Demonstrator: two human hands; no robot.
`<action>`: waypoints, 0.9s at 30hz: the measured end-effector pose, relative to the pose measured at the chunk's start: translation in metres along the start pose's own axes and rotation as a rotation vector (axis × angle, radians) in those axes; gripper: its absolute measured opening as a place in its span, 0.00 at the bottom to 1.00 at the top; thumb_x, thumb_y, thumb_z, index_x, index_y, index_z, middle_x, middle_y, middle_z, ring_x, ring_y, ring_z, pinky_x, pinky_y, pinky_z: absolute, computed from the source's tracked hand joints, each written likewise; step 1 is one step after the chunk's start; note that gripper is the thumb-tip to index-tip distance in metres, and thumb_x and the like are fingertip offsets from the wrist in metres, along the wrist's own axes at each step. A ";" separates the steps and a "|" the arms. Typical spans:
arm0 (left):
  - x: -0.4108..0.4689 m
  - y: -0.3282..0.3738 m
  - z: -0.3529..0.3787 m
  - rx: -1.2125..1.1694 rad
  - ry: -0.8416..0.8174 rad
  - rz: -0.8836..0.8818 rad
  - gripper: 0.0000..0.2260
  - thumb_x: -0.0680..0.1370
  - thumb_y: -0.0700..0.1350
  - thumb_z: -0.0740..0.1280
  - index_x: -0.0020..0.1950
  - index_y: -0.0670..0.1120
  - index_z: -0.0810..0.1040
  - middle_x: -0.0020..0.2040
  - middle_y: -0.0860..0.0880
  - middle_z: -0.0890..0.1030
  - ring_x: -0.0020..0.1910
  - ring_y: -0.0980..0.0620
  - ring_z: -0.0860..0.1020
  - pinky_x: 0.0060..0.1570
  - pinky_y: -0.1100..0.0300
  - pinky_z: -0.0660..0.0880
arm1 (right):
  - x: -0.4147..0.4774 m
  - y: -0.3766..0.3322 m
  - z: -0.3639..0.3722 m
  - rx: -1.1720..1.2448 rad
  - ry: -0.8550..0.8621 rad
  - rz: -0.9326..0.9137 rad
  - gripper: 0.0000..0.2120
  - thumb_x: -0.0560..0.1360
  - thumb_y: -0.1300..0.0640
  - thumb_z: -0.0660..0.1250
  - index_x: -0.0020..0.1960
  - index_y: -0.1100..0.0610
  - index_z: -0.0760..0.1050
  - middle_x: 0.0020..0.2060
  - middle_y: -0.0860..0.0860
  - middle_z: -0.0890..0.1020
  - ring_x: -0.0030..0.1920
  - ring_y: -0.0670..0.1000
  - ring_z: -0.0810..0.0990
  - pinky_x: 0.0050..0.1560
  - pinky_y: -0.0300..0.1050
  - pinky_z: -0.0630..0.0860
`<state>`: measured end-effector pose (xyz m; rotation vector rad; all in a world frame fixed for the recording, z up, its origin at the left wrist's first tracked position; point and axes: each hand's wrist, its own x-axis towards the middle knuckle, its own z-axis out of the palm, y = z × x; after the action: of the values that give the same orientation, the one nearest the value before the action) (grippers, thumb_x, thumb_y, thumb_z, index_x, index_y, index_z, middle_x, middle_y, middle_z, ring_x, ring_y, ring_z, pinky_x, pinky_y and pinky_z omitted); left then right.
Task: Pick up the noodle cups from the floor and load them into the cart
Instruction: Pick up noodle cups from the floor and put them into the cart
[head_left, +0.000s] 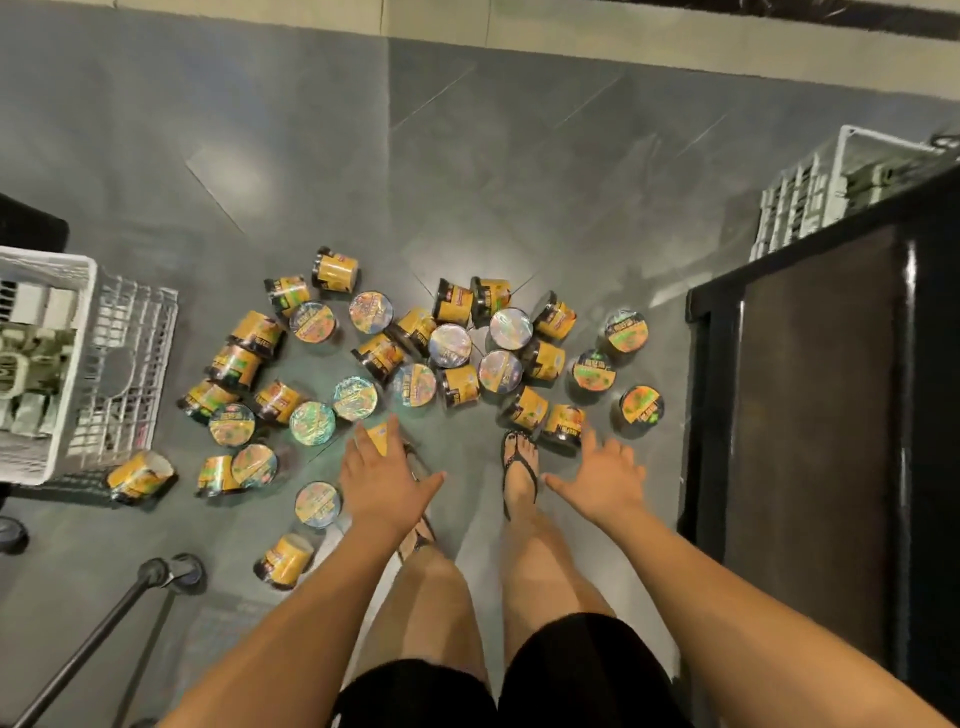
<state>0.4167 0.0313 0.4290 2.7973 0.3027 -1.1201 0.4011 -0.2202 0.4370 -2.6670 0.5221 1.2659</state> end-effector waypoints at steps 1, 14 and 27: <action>0.012 0.005 0.002 -0.033 0.001 -0.039 0.46 0.72 0.69 0.63 0.80 0.51 0.44 0.78 0.36 0.47 0.77 0.37 0.50 0.73 0.44 0.54 | 0.017 -0.001 -0.007 -0.040 -0.003 -0.017 0.46 0.71 0.29 0.62 0.78 0.52 0.48 0.69 0.60 0.66 0.69 0.61 0.63 0.63 0.55 0.67; 0.285 0.003 0.177 -0.052 -0.019 -0.167 0.53 0.66 0.72 0.68 0.79 0.55 0.41 0.77 0.35 0.55 0.75 0.36 0.56 0.70 0.43 0.61 | 0.340 -0.057 0.113 -0.199 -0.122 -0.120 0.57 0.64 0.25 0.66 0.78 0.46 0.36 0.75 0.62 0.56 0.75 0.64 0.54 0.70 0.62 0.58; 0.426 -0.012 0.293 -0.071 0.138 -0.127 0.58 0.59 0.70 0.75 0.79 0.57 0.45 0.73 0.31 0.56 0.69 0.30 0.61 0.63 0.37 0.65 | 0.472 -0.078 0.239 -0.263 0.259 -0.206 0.66 0.52 0.22 0.69 0.79 0.48 0.45 0.53 0.64 0.72 0.50 0.62 0.71 0.49 0.55 0.72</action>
<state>0.5188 0.0509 -0.0773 2.8319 0.5299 -0.9202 0.5332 -0.1990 -0.0806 -3.0289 0.1070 0.9992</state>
